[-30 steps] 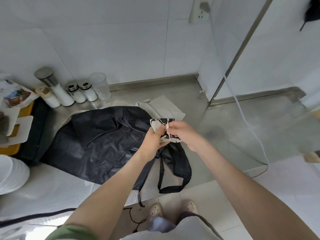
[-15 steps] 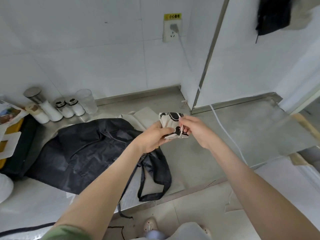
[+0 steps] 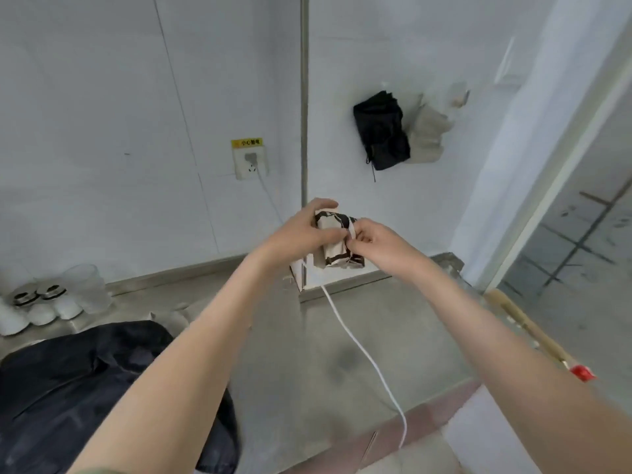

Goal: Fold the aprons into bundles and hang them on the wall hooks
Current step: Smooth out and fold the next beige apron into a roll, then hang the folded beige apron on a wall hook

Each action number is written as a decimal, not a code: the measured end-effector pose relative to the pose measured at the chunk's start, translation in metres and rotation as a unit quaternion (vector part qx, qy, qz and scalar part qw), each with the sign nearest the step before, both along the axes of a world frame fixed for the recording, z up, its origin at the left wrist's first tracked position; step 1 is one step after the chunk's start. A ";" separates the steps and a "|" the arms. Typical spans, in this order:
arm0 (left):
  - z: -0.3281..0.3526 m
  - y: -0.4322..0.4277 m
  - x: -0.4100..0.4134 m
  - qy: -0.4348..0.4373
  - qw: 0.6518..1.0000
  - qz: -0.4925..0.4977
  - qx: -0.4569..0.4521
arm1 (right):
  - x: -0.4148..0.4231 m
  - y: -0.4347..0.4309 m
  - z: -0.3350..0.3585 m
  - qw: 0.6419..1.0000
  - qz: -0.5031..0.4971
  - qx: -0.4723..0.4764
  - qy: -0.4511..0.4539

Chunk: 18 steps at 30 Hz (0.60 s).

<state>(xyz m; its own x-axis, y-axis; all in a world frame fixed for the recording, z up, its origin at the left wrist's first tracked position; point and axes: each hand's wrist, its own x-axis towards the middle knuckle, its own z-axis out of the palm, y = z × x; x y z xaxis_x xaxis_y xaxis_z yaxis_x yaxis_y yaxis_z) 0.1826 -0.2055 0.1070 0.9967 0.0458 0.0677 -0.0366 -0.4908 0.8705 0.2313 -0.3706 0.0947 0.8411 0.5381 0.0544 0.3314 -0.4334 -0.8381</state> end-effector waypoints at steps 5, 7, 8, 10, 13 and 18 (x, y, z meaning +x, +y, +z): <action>0.072 -0.040 0.035 -0.034 0.996 -0.081 0.030 | 0.032 -0.045 0.055 0.995 -0.025 0.019 -0.092; 0.084 -0.043 0.046 -0.028 0.988 -0.151 -0.007 | 0.046 -0.059 0.077 0.991 -0.049 0.026 -0.123; 0.088 -0.042 0.052 -0.027 0.982 -0.188 0.015 | 0.052 -0.065 0.087 0.988 -0.063 0.027 -0.139; 0.095 -0.042 0.071 -0.056 0.965 -0.221 0.129 | 0.063 -0.078 0.108 0.982 -0.095 0.037 -0.158; 0.105 -0.056 0.096 -0.235 0.922 -0.211 0.222 | 0.072 -0.088 0.130 0.978 -0.109 0.044 -0.170; 0.114 -0.076 0.133 -0.372 0.894 -0.117 0.218 | 0.093 -0.093 0.160 0.977 -0.100 0.011 -0.190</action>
<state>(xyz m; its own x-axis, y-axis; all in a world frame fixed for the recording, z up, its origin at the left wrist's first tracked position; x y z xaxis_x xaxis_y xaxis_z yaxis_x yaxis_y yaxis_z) 0.3160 -0.2812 0.2211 0.6464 -0.3517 0.6771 -0.6733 -0.6804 0.2894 0.3243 -0.4635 0.2544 0.8459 0.3601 0.3933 0.5313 -0.5044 -0.6807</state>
